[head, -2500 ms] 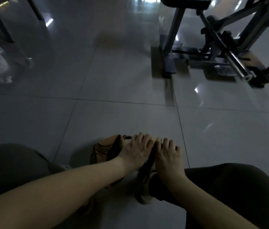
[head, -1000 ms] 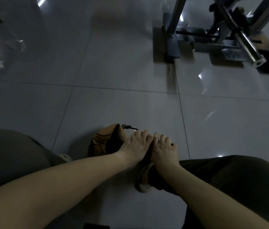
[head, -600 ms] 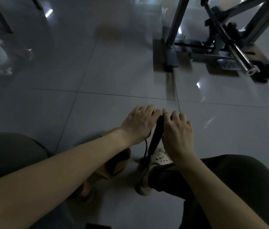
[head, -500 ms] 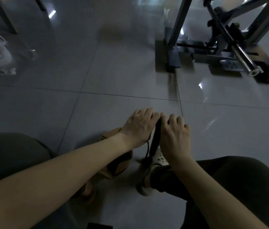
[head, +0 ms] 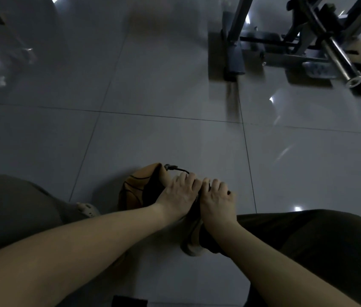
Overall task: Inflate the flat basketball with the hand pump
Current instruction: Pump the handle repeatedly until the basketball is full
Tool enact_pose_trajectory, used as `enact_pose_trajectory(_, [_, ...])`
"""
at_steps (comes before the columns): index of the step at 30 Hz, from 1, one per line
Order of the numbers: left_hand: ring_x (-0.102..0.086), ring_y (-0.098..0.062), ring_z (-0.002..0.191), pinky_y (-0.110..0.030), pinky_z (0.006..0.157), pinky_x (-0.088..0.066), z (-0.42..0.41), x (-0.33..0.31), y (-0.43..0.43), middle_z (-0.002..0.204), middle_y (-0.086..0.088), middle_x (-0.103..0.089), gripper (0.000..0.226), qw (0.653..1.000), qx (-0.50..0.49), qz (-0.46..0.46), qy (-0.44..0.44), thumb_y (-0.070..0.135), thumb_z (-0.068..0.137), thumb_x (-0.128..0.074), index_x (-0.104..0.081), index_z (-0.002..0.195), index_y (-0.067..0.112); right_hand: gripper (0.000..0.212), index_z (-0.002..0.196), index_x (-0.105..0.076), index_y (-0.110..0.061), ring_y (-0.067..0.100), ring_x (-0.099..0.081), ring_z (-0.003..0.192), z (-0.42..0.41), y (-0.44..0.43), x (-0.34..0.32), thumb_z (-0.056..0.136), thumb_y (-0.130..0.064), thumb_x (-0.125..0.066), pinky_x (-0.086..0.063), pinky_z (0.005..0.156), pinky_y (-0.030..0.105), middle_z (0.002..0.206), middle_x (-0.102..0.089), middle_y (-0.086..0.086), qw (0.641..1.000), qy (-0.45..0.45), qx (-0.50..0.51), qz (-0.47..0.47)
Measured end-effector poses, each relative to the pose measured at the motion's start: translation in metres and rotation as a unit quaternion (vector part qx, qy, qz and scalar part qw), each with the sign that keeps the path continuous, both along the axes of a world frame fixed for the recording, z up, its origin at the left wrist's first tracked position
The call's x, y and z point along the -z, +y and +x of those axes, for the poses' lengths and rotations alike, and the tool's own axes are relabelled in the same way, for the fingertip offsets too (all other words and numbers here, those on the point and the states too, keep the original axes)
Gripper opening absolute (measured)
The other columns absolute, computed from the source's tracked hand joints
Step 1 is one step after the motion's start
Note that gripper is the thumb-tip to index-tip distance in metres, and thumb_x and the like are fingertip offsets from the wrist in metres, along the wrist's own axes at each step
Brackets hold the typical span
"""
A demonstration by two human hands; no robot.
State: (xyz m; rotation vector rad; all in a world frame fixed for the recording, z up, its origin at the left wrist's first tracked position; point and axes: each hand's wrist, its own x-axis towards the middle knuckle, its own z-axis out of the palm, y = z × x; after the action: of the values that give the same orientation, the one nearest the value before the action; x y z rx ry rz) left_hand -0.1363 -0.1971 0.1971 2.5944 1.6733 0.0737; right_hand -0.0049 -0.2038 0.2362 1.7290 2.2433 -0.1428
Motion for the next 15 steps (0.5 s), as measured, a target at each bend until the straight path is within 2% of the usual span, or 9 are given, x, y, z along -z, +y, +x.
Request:
enact_pose_trajectory(4, [-0.050,-0.029,0.095,-0.043,0.085,-0.046,-0.006,-0.001,0.008,0.111,-0.013,-0.048,0.036,1.000,0.020,0.002,-0.002,0.018,0.092,-0.023,-0.040,0.123,0.009,0.055,0.147,-0.022,-0.007,0.031,-0.045,0.112,0.004,0.008,-0.006,0.100,-0.026,-0.044,-0.044,0.087,0.042,0.130,-0.042,0.014,1.000,0.012,-0.013,-0.019])
enact_pose_trajectory(7, [-0.053,-0.027,0.088,-0.038,0.080,-0.044,-0.008,-0.019,0.014,0.102,-0.007,-0.054,0.032,0.998,0.051,0.032,-0.002,0.017,0.092,-0.027,-0.049,0.115,0.013,0.046,0.140,-0.034,-0.009,0.030,-0.049,0.110,0.007,0.010,-0.026,0.097,-0.019,-0.047,-0.045,0.085,0.039,0.124,-0.049,0.012,0.999,0.046,-0.020,-0.014])
enact_pose_trajectory(10, [-0.052,-0.028,0.082,-0.038,0.072,-0.042,-0.009,-0.062,0.028,0.098,-0.008,-0.055,0.036,0.992,0.053,0.106,-0.039,0.012,0.088,-0.031,-0.056,0.114,0.010,0.029,0.119,-0.048,-0.011,0.029,-0.053,0.097,0.012,0.017,-0.062,0.091,-0.009,-0.045,-0.047,0.076,0.037,0.109,-0.054,0.009,0.988,0.106,-0.019,0.109])
enact_pose_trajectory(12, [-0.051,-0.030,0.085,-0.040,0.073,-0.042,-0.013,-0.095,0.037,0.101,-0.010,-0.054,0.037,0.985,0.043,0.164,-0.037,0.010,0.089,-0.035,-0.054,0.120,0.008,0.027,0.116,-0.052,-0.010,0.028,-0.054,0.092,0.013,0.024,-0.082,0.090,-0.012,-0.053,-0.049,0.073,0.039,0.103,-0.056,0.009,0.967,0.134,-0.021,0.216])
enact_pose_trajectory(15, [-0.049,-0.028,0.088,-0.039,0.075,-0.040,-0.017,-0.121,0.037,0.103,-0.010,-0.053,0.034,0.979,0.026,0.199,-0.028,0.009,0.089,-0.046,-0.053,0.122,0.007,0.020,0.111,-0.054,-0.011,0.025,-0.051,0.087,0.007,0.027,-0.091,0.092,-0.016,-0.055,-0.047,0.072,0.039,0.098,-0.056,0.007,0.951,0.147,-0.022,0.271])
